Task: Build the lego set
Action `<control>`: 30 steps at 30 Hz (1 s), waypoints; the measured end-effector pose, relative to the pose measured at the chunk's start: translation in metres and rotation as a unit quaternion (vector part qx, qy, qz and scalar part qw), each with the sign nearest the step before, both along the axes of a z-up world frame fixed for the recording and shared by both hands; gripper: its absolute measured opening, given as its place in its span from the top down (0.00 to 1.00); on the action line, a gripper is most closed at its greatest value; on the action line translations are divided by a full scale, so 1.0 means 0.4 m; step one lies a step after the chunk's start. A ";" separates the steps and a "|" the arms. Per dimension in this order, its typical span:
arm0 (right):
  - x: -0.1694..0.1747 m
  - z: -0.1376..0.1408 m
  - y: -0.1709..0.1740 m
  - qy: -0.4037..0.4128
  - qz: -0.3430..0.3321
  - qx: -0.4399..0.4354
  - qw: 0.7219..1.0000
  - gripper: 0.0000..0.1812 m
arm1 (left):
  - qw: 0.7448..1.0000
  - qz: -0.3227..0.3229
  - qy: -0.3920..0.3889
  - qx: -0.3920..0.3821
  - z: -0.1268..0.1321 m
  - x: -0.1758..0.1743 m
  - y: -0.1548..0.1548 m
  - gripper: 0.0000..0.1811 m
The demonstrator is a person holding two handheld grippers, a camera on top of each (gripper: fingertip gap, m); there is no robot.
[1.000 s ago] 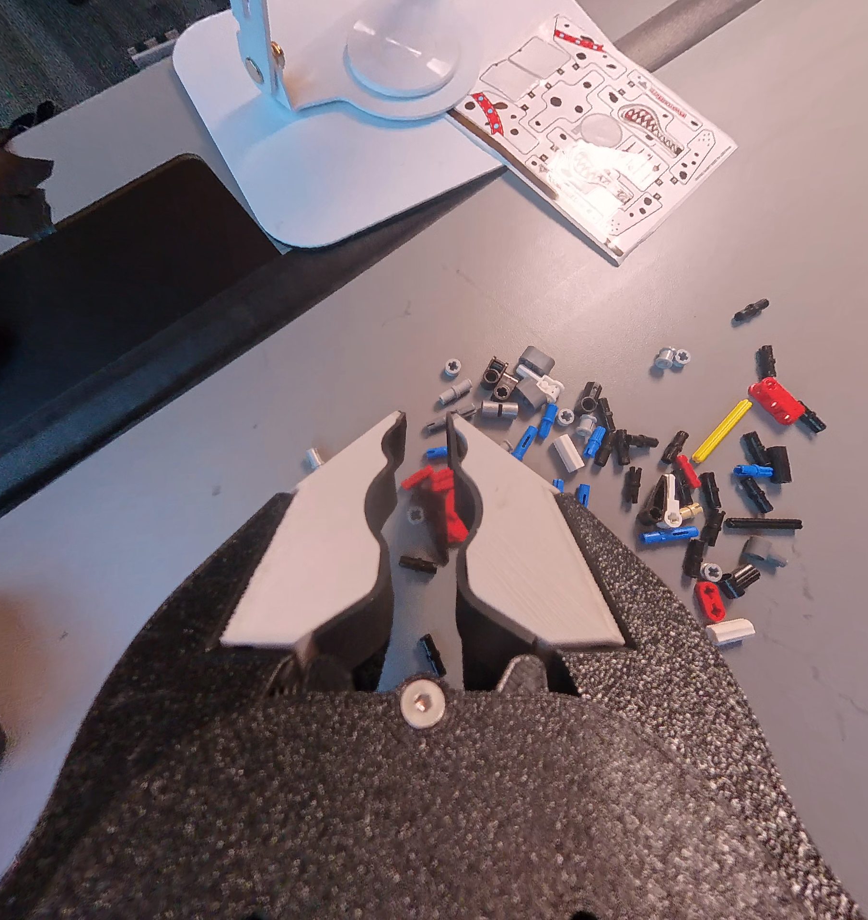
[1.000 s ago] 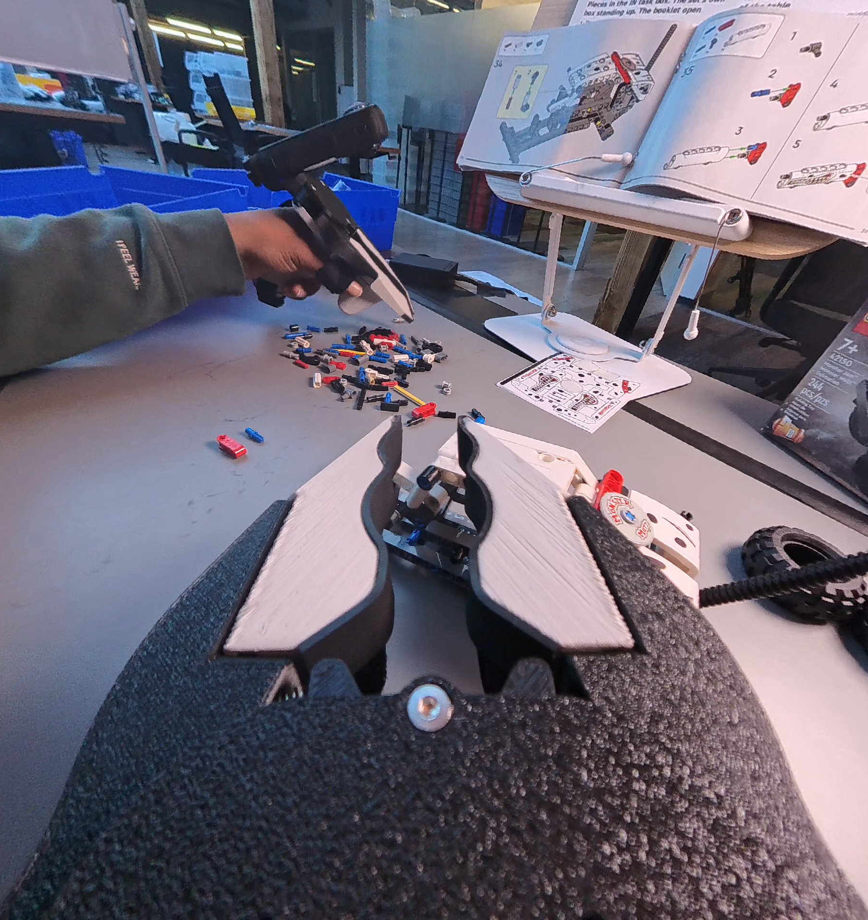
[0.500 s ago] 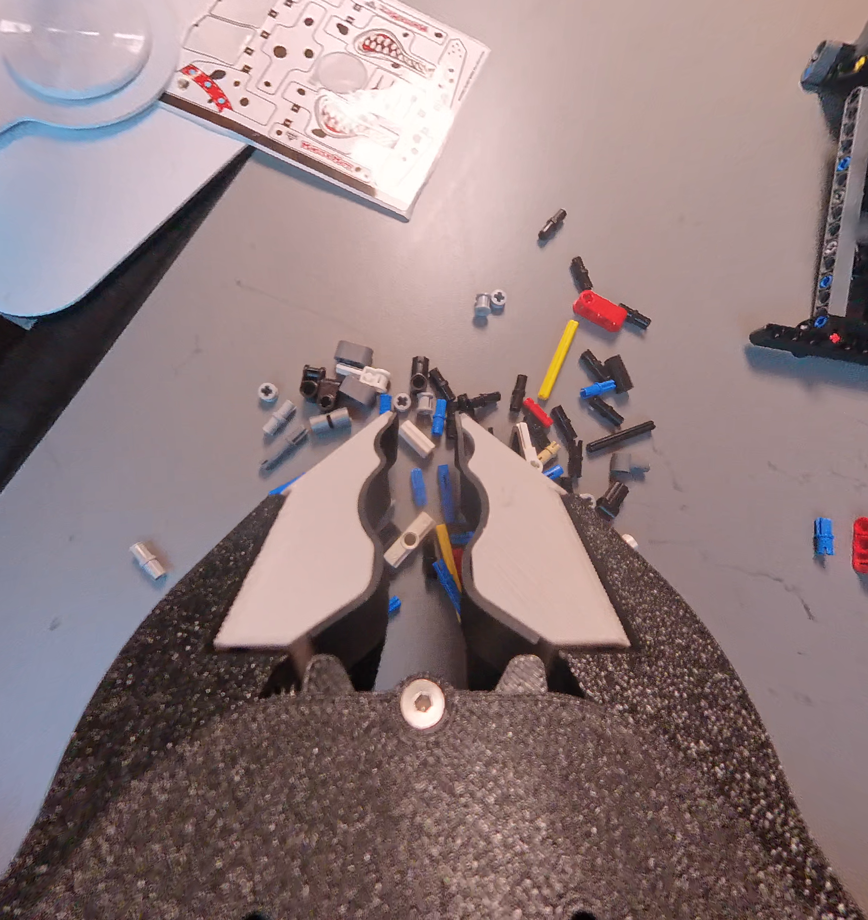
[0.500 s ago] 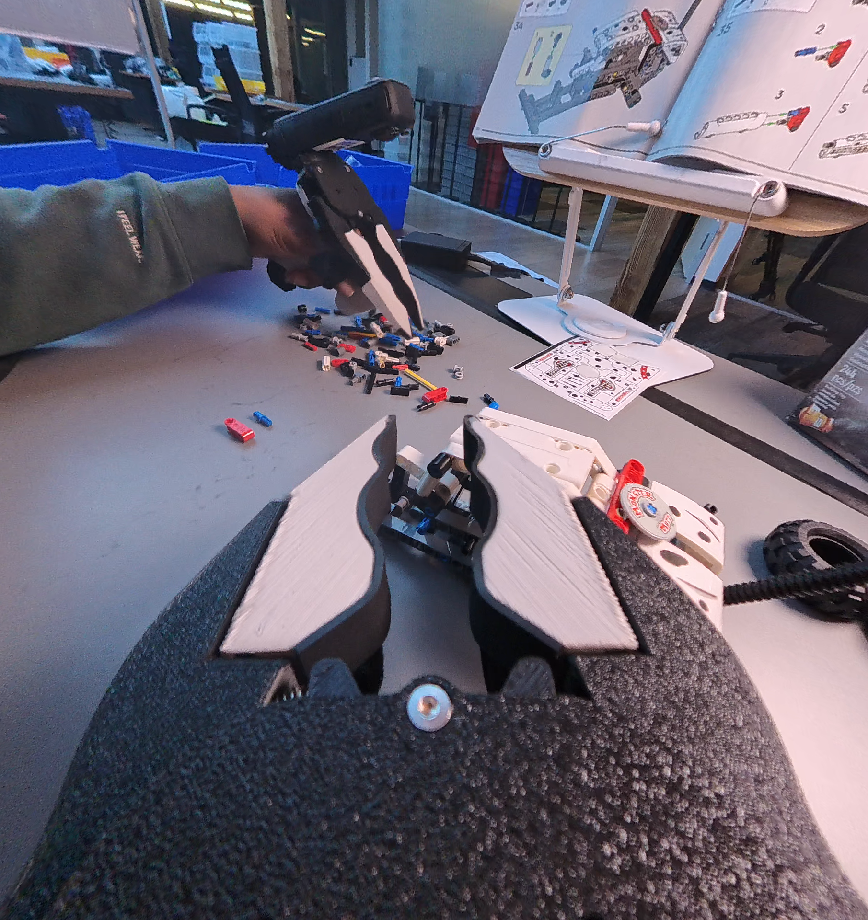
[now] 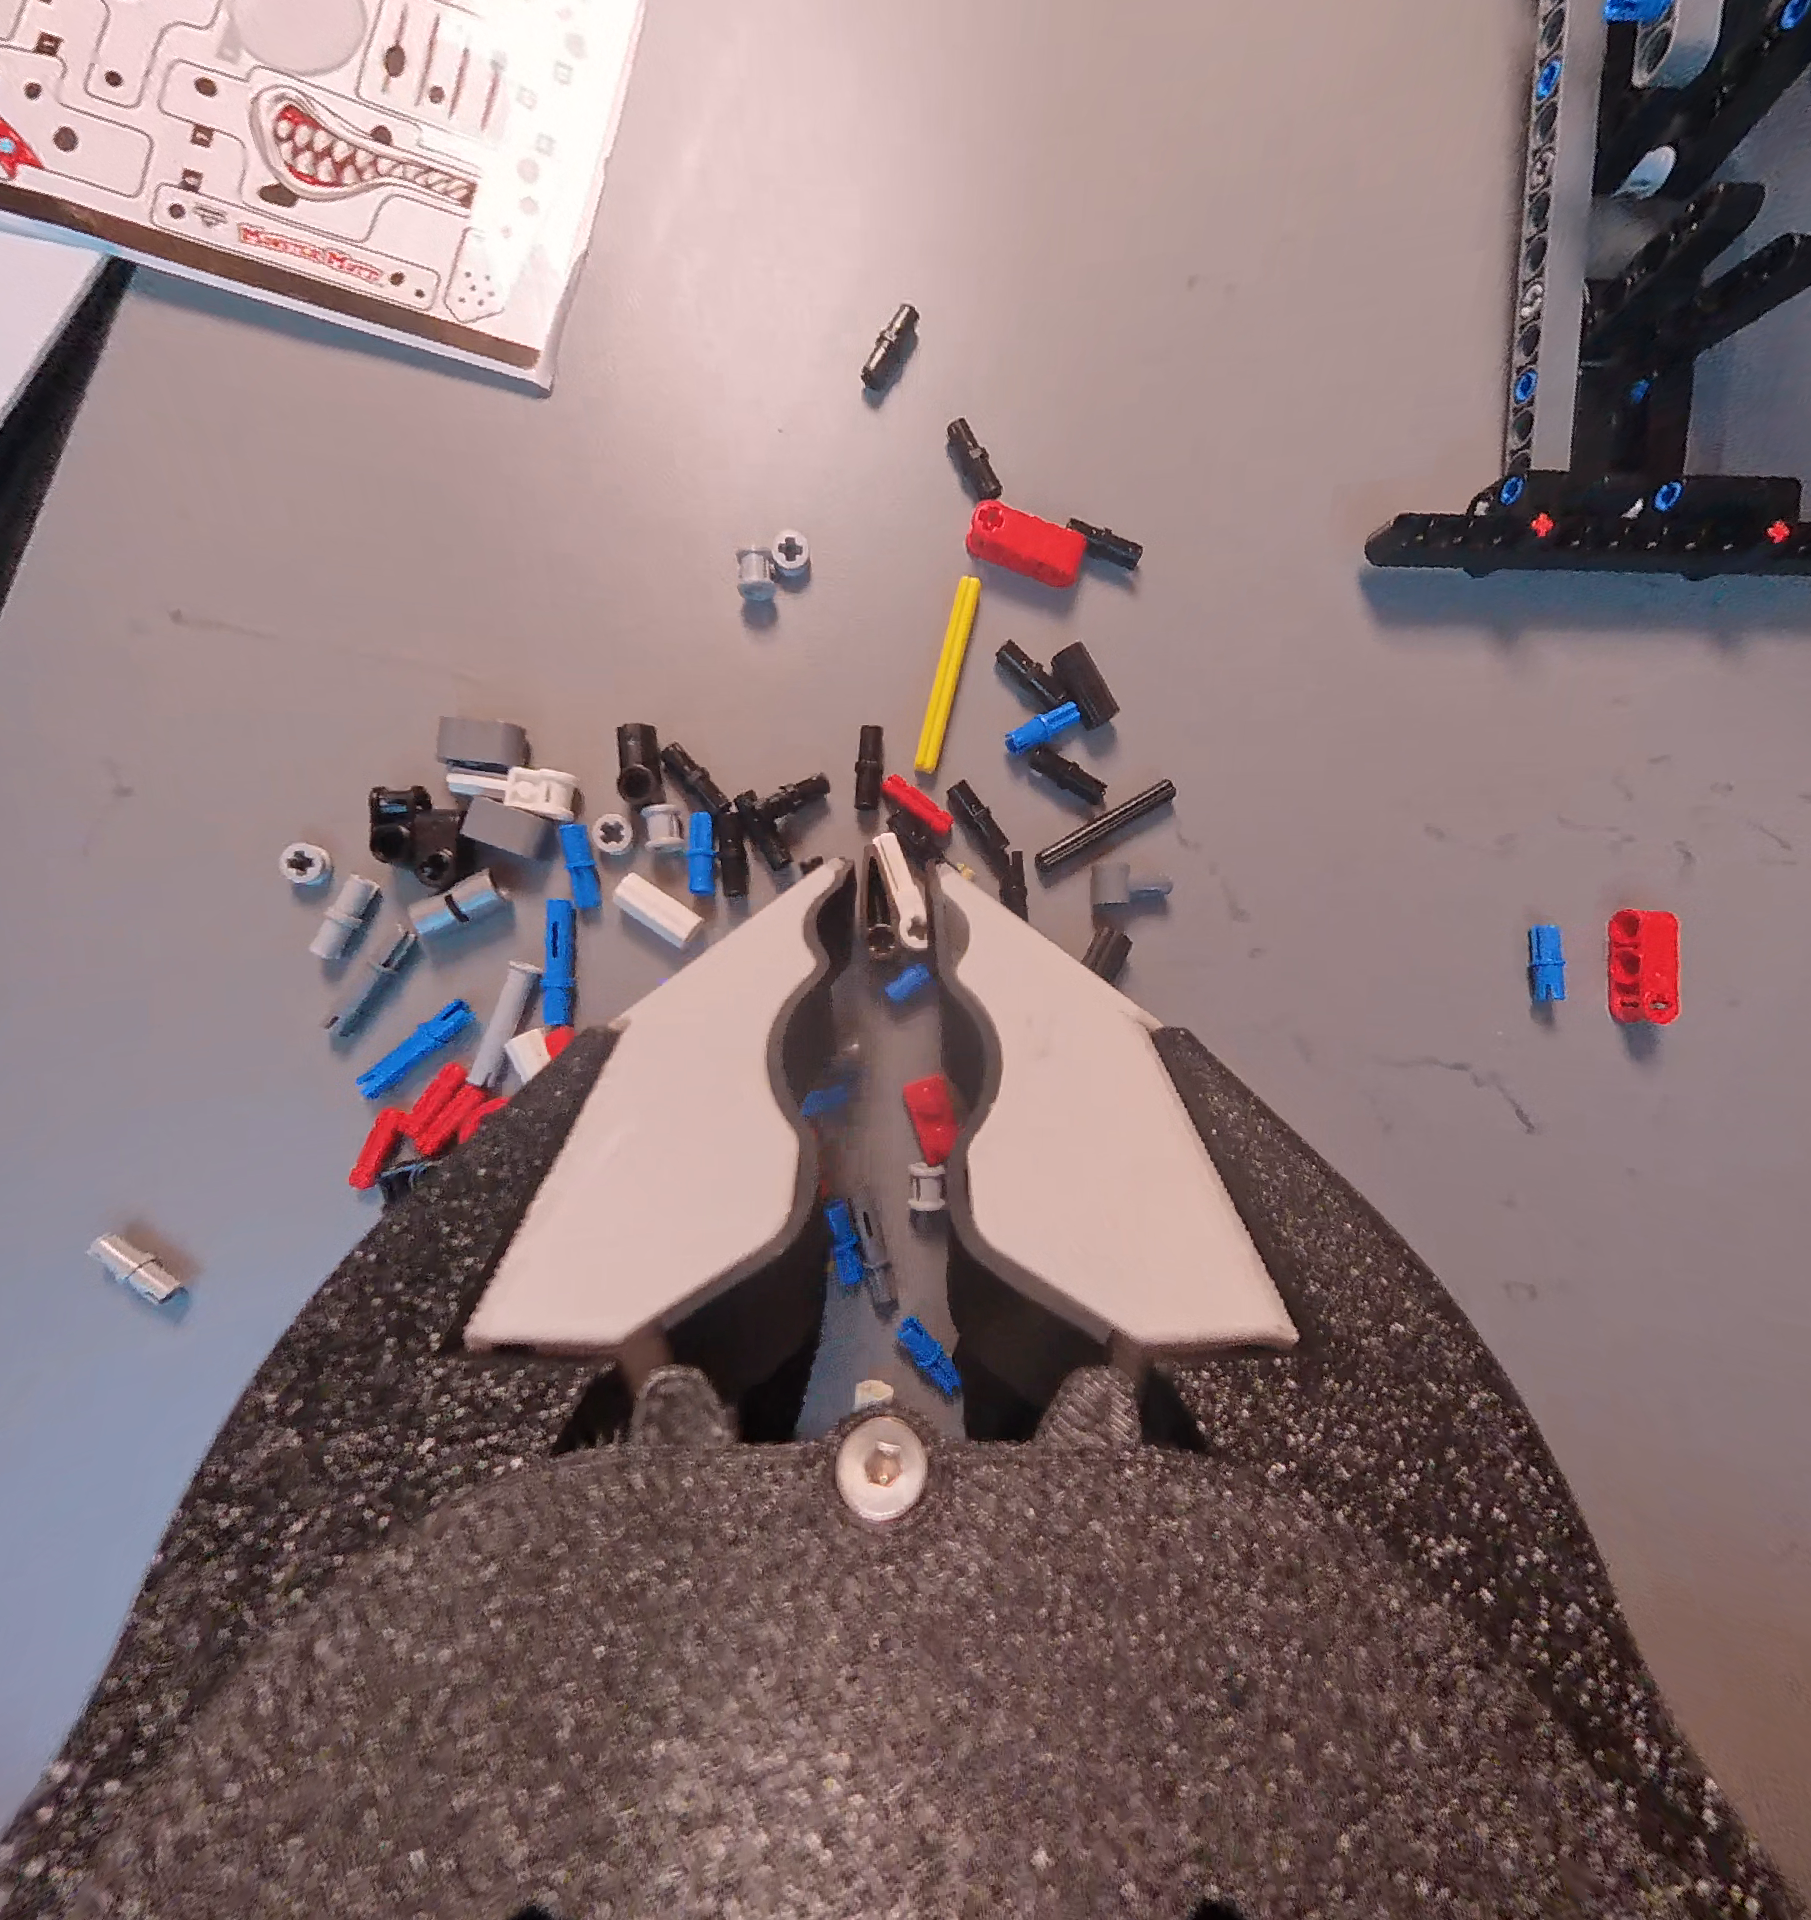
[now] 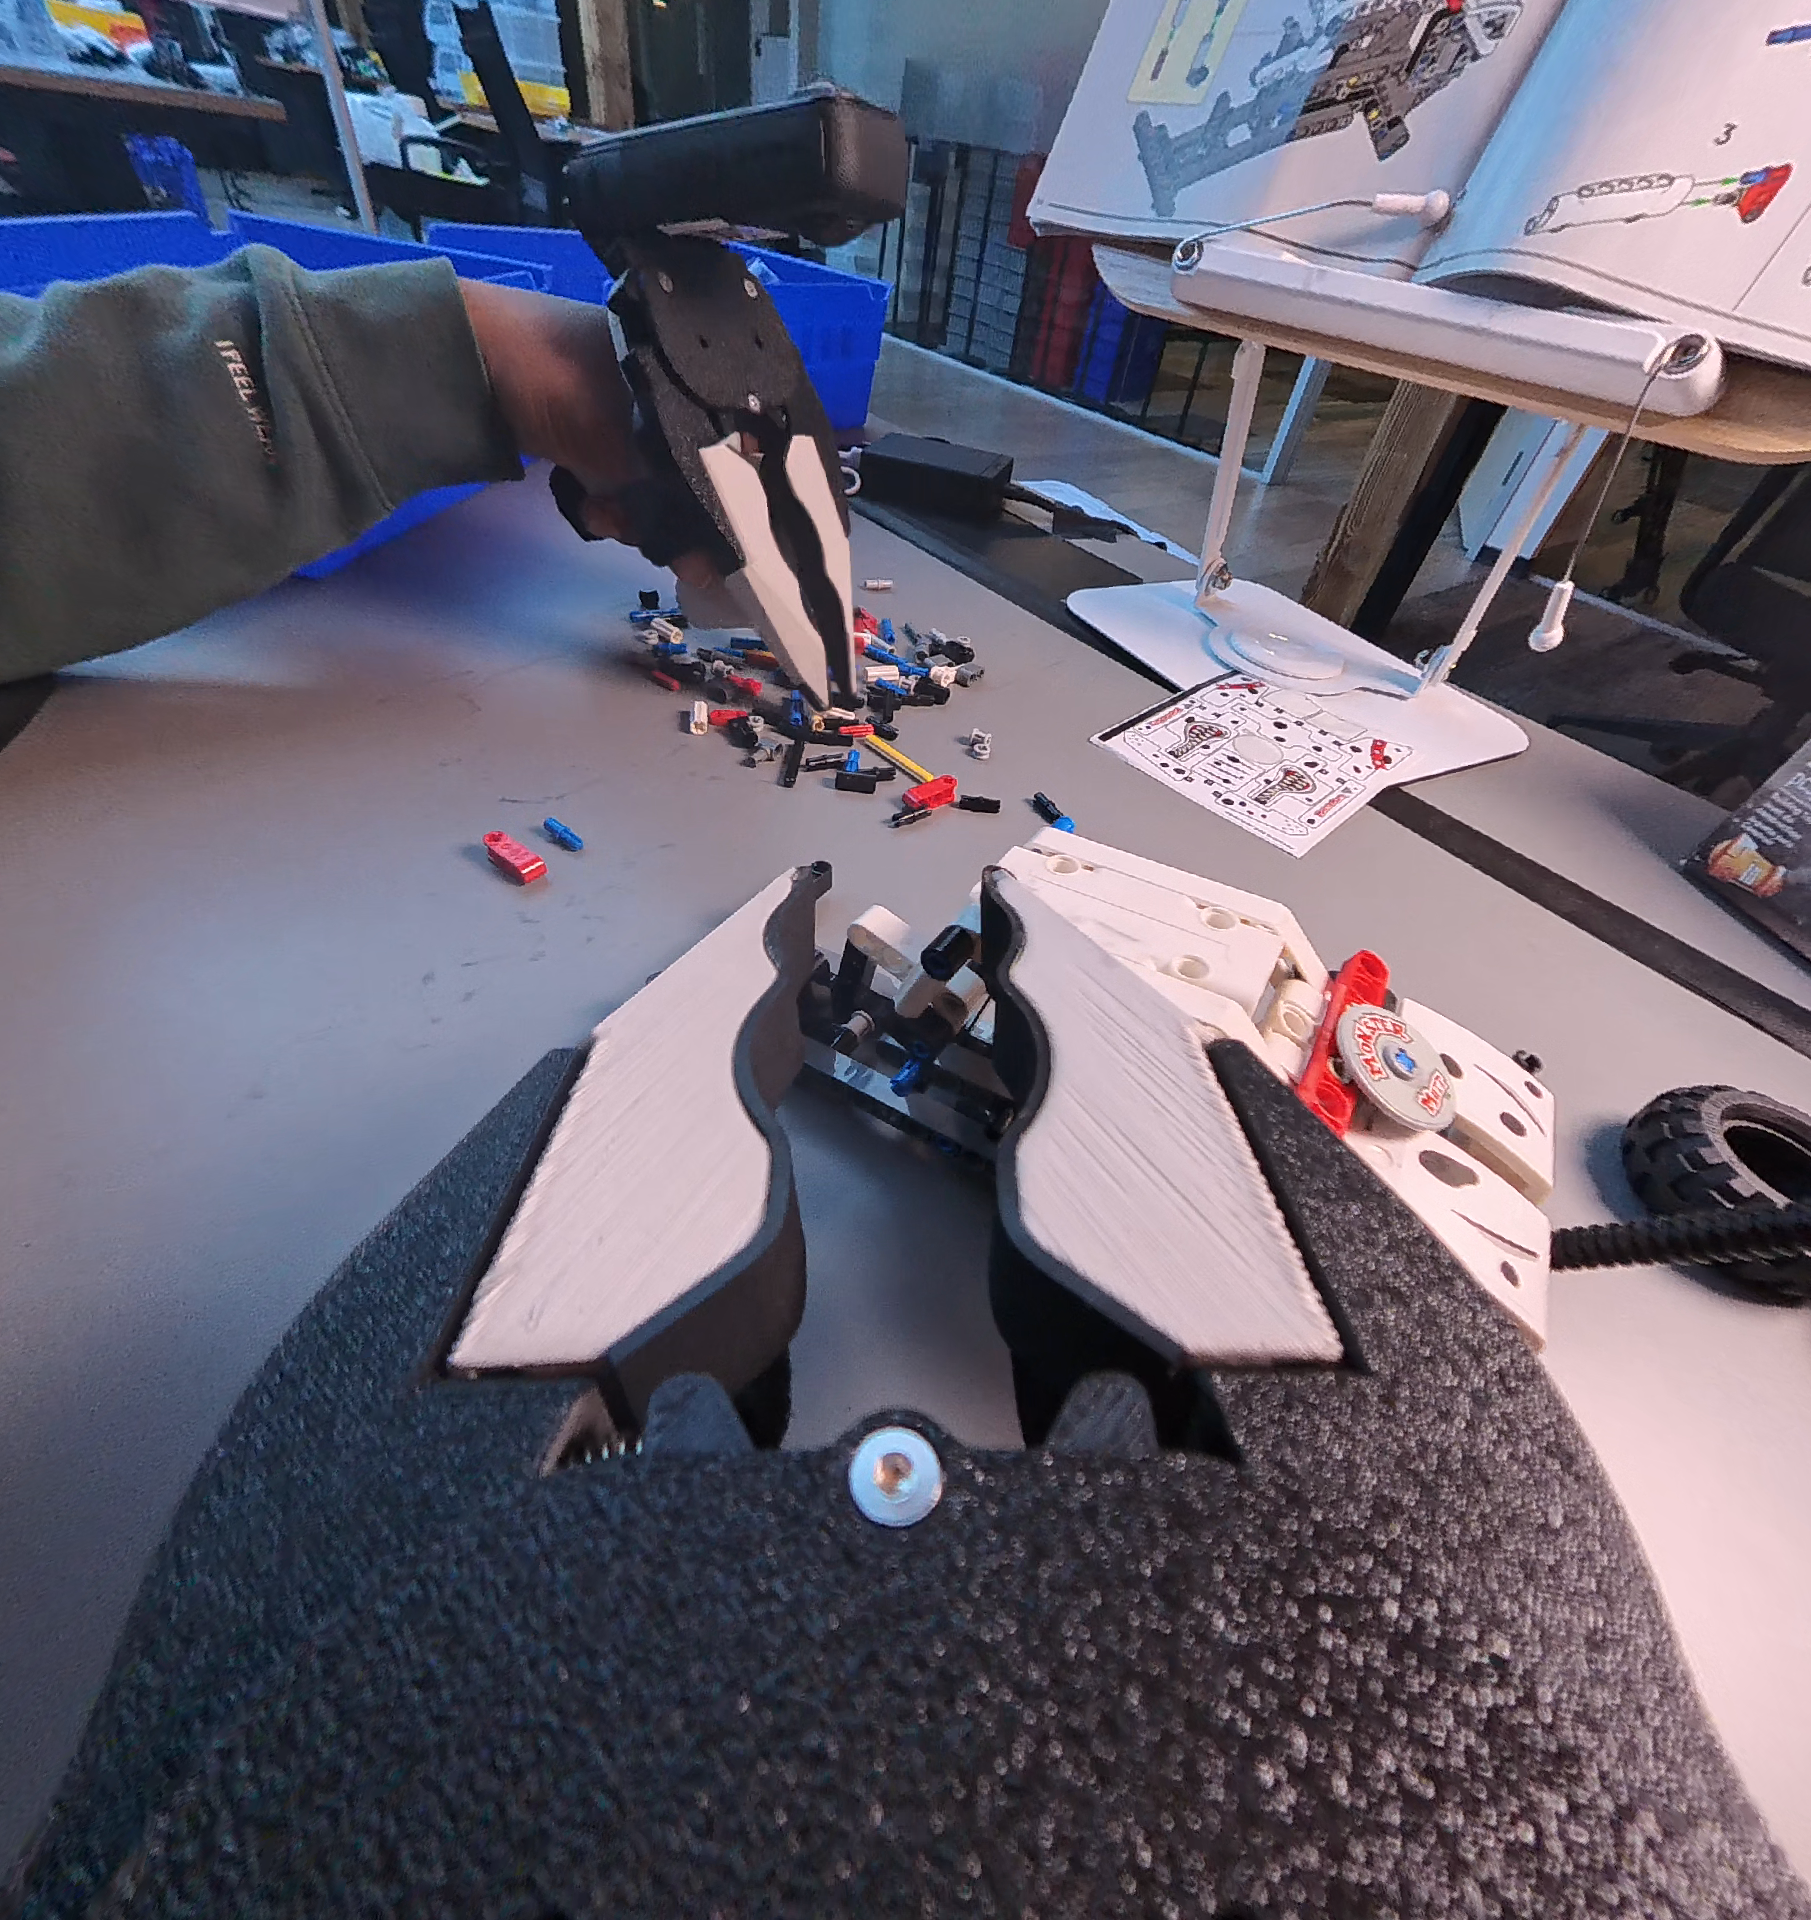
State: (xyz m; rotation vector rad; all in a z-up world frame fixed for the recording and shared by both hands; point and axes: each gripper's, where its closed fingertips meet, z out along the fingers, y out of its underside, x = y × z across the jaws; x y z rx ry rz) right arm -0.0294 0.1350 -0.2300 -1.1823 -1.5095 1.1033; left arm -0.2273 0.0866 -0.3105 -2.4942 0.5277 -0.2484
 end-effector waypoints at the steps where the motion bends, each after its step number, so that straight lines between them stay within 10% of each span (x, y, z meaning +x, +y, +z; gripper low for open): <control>1: 0.000 0.000 -0.001 0.000 0.001 0.001 1.000 0.83 | 1.000 -0.009 0.003 -0.007 -0.004 0.006 -0.006 0.95; 30: 0.000 -0.005 -0.015 -0.003 0.013 0.016 1.000 0.84 | 0.996 0.019 0.038 -0.078 0.022 -0.050 -0.107 0.94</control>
